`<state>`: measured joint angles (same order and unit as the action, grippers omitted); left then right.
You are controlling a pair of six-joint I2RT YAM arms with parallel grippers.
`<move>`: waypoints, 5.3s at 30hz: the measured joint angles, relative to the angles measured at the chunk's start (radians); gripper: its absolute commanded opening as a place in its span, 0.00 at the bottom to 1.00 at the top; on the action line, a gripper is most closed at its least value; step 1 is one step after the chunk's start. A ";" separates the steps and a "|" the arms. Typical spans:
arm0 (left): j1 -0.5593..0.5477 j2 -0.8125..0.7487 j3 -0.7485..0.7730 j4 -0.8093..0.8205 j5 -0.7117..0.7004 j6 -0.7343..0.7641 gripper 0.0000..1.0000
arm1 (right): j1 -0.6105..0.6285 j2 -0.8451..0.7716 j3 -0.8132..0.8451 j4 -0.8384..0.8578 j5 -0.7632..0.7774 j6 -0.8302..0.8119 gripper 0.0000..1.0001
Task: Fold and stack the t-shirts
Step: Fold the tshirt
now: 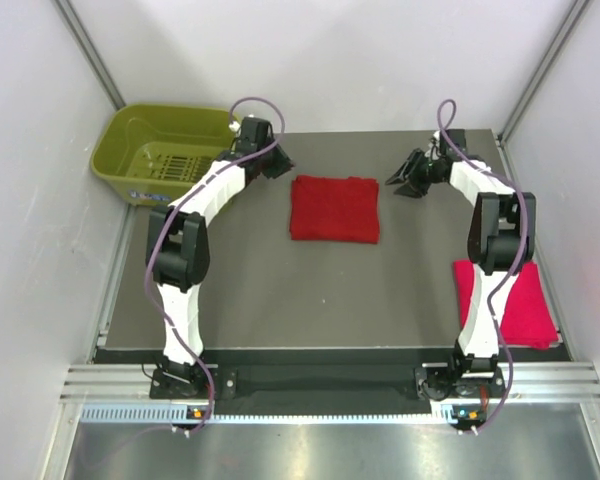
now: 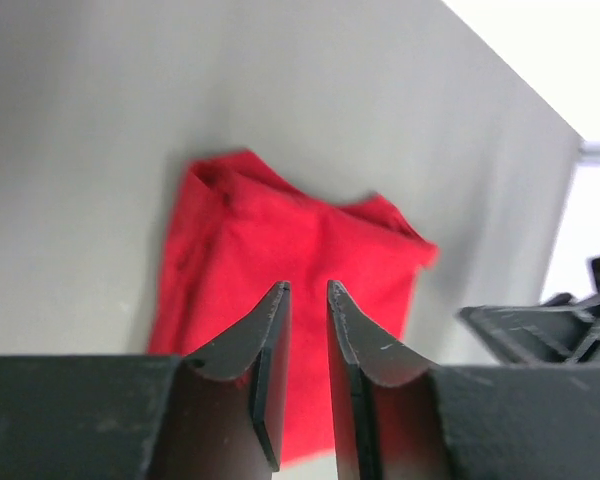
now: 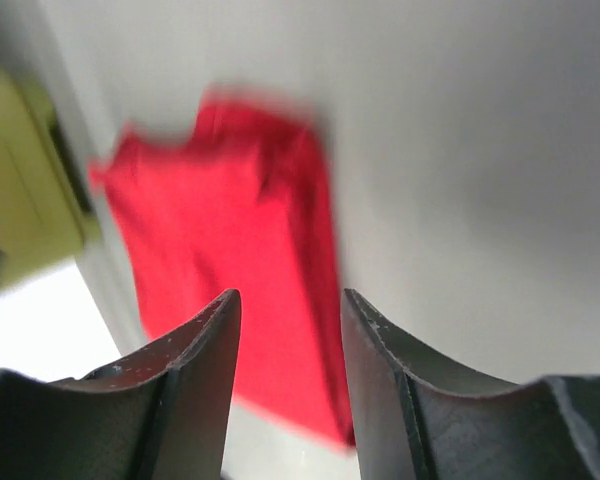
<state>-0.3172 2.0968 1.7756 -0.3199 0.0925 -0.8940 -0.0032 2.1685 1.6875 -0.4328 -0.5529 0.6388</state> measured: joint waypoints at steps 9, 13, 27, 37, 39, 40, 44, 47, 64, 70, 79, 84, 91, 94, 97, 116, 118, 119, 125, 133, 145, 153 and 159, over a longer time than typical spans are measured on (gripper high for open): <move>-0.135 -0.096 -0.117 0.104 0.031 0.083 0.18 | 0.142 -0.127 -0.279 0.381 -0.117 0.125 0.17; -0.146 -0.051 -0.179 0.193 0.072 0.104 0.17 | 0.152 -0.028 -0.277 0.617 -0.156 0.256 0.16; -0.011 0.315 0.046 0.353 0.114 0.171 0.13 | 0.099 0.359 0.062 0.775 -0.212 0.420 0.20; 0.003 0.382 0.224 0.209 0.080 0.235 0.16 | -0.014 0.417 0.255 0.506 -0.188 0.355 0.20; 0.003 0.373 0.241 0.167 0.074 0.247 0.17 | -0.028 0.397 0.259 0.435 -0.182 0.320 0.20; 0.003 0.361 0.241 0.143 0.074 0.252 0.17 | -0.034 0.382 0.259 0.392 -0.180 0.303 0.20; -0.007 0.253 0.191 0.076 0.074 0.266 0.17 | -0.043 0.286 0.247 0.259 -0.165 0.232 0.21; -0.028 0.116 0.092 0.061 0.076 0.269 0.16 | -0.037 0.161 0.182 0.224 -0.165 0.198 0.22; -0.107 0.011 -0.321 0.090 0.145 0.243 0.11 | 0.265 -0.017 -0.432 0.532 -0.284 0.253 0.18; -0.100 0.019 -0.290 0.052 0.158 0.300 0.12 | 0.161 -0.025 -0.453 0.455 -0.315 0.131 0.18; -0.103 -0.101 -0.325 -0.040 0.138 0.320 0.15 | 0.115 -0.119 -0.382 0.235 -0.249 -0.029 0.20; -0.104 -0.189 -0.475 0.084 0.198 0.238 0.15 | 0.178 -0.142 -0.391 0.330 -0.268 0.047 0.20; -0.093 -0.142 -0.592 0.166 0.229 0.184 0.14 | 0.195 -0.101 -0.487 0.439 -0.310 0.093 0.20; -0.087 -0.145 -0.601 0.172 0.230 0.187 0.13 | 0.150 -0.080 -0.530 0.416 -0.315 0.061 0.20; -0.079 -0.163 -0.610 0.161 0.213 0.209 0.13 | 0.093 -0.086 -0.548 0.381 -0.351 0.026 0.20; -0.061 -0.155 -0.469 0.230 0.227 0.124 0.14 | 0.154 -0.106 -0.370 0.432 -0.300 0.143 0.23; -0.056 -0.109 -0.482 0.230 0.205 0.122 0.14 | 0.169 -0.066 -0.370 0.507 -0.306 0.200 0.22; -0.050 -0.093 -0.497 0.230 0.198 0.125 0.14 | 0.172 -0.041 -0.369 0.538 -0.307 0.227 0.22; -0.007 -0.080 -0.515 0.242 0.199 0.157 0.14 | 0.140 0.119 -0.317 0.649 -0.350 0.334 0.23; -0.006 -0.076 -0.494 0.219 0.198 0.240 0.14 | 0.053 0.242 -0.159 0.789 -0.350 0.438 0.24; -0.017 -0.079 -0.403 0.079 0.205 0.281 0.27 | -0.076 0.274 0.022 0.483 -0.277 0.292 0.38; -0.076 -0.266 -0.442 0.037 0.198 0.230 0.41 | -0.087 -0.084 -0.217 0.180 -0.171 0.003 0.59; -0.141 -0.560 -0.681 0.104 0.179 0.055 0.42 | -0.031 -0.286 -0.481 0.148 -0.180 -0.098 0.61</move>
<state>-0.4580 1.5368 1.0950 -0.2161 0.2714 -0.8391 -0.0341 1.8824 1.2060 -0.2844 -0.7334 0.5407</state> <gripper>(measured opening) 0.423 0.615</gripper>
